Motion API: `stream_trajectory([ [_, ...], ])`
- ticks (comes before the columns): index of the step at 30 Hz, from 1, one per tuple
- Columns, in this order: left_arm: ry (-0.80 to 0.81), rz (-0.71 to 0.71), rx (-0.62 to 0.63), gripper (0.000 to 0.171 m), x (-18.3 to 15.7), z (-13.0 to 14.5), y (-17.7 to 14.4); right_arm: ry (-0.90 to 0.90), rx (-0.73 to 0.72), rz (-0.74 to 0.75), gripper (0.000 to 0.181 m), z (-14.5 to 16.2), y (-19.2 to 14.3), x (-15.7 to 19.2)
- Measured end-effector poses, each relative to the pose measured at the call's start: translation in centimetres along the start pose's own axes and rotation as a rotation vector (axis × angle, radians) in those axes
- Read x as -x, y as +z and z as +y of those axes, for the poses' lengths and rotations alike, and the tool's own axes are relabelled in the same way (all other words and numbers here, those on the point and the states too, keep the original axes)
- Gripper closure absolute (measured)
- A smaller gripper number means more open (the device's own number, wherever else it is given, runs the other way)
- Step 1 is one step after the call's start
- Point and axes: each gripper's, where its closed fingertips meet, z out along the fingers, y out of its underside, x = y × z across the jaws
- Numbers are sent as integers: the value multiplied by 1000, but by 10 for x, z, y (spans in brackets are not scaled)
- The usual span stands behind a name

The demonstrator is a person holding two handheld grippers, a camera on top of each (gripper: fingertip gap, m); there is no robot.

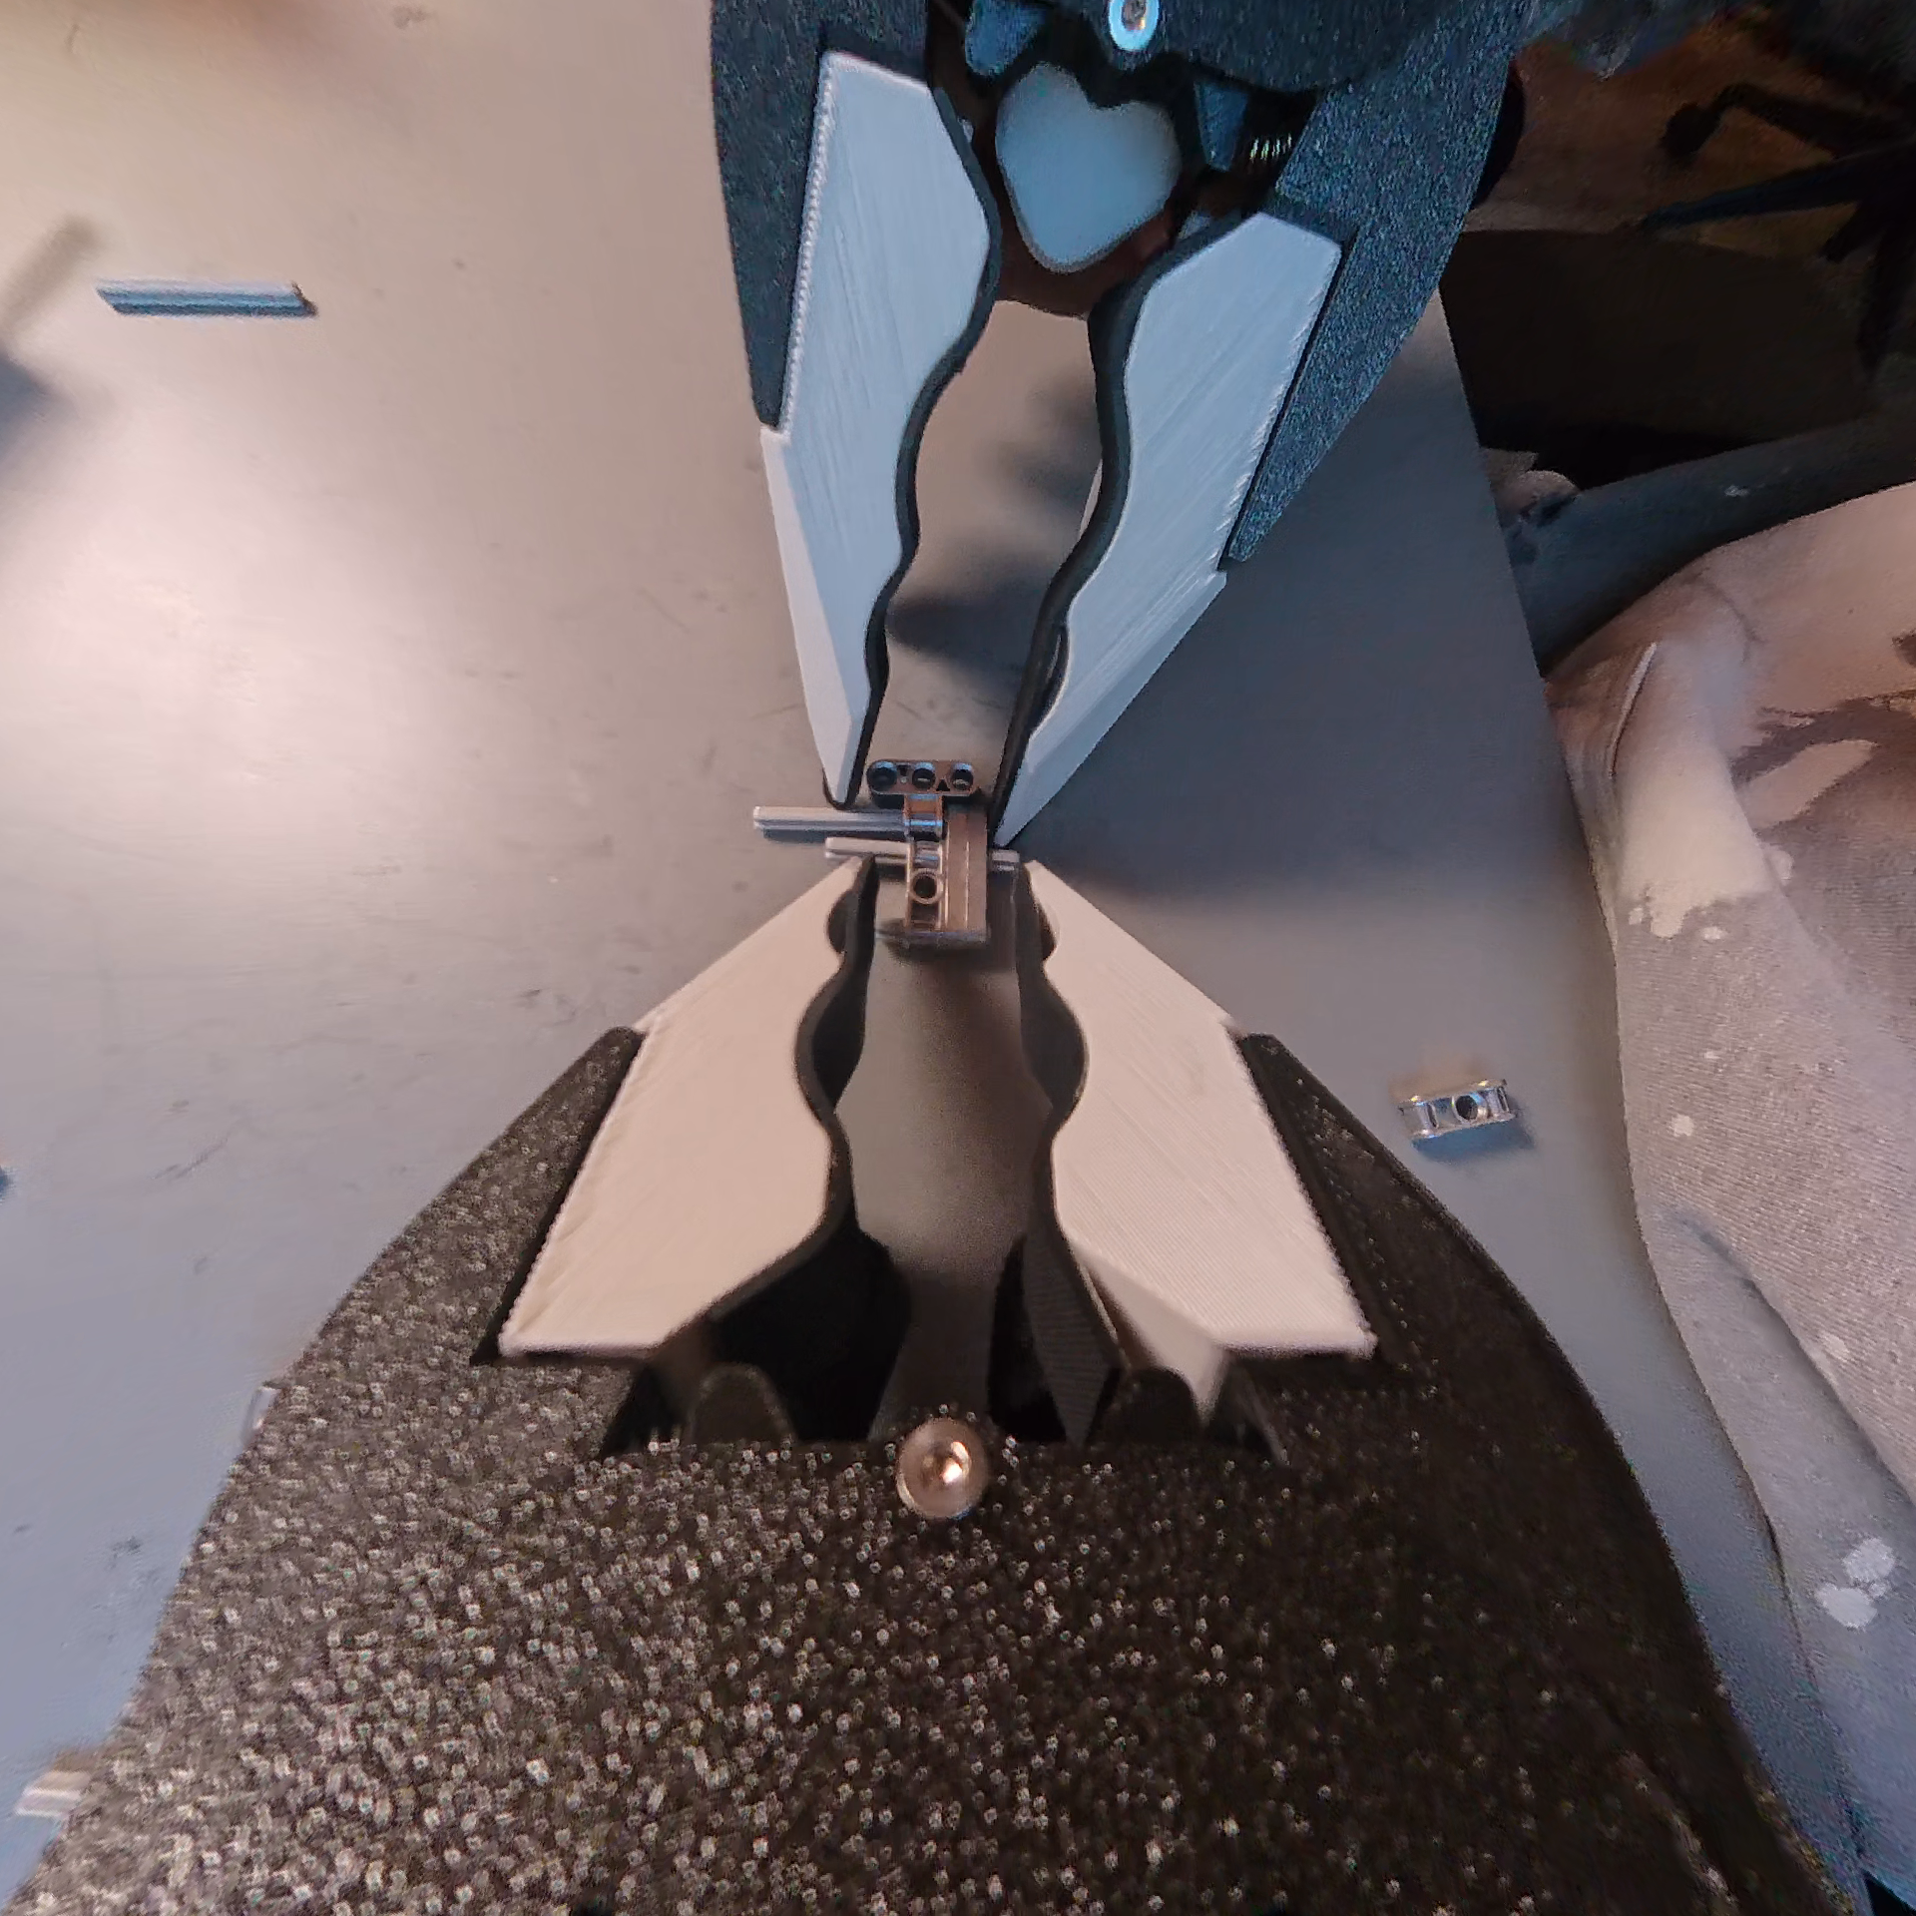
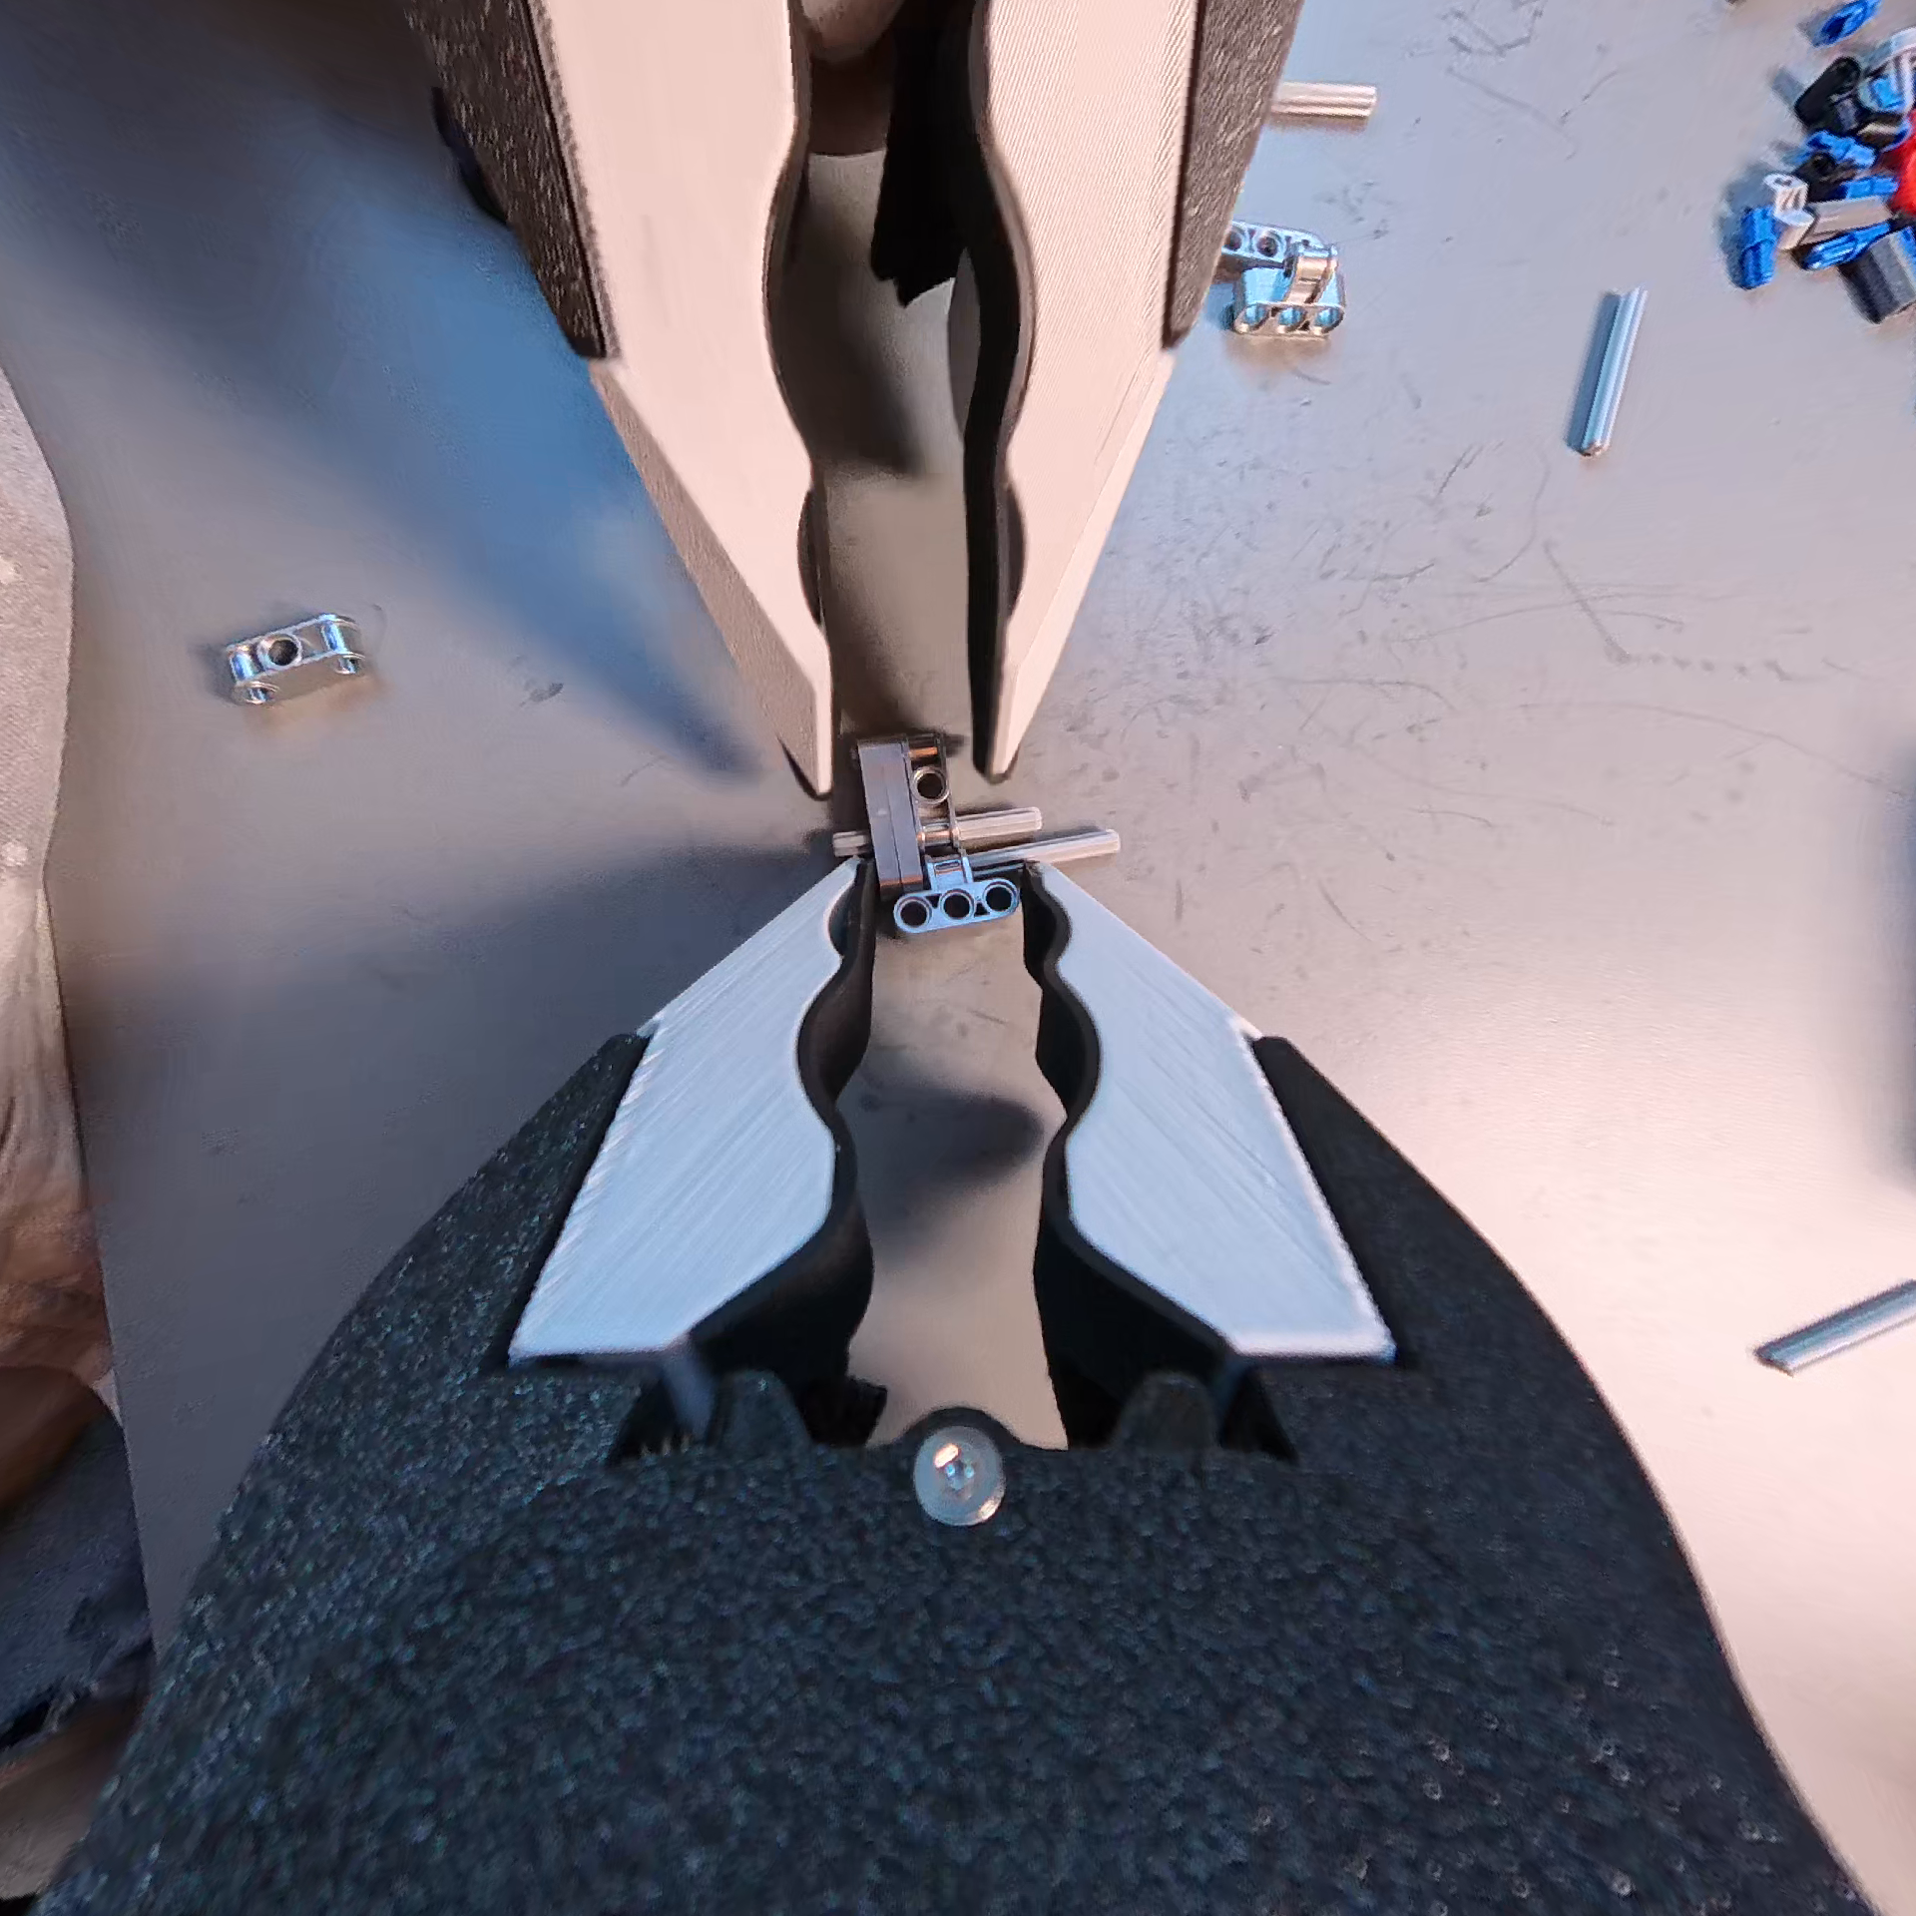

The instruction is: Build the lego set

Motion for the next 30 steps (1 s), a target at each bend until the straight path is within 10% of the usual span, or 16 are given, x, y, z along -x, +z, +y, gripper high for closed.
stream_trajectory([
  [17, 111, -26, 69, 130, 9, 5, 4, -28, -72, -70, 115, -1, -8, -9],
  [30, 55, -68, 86, 146, 10, 9, 7, -70, -61, -134, 129, -3, 5, -10],
])
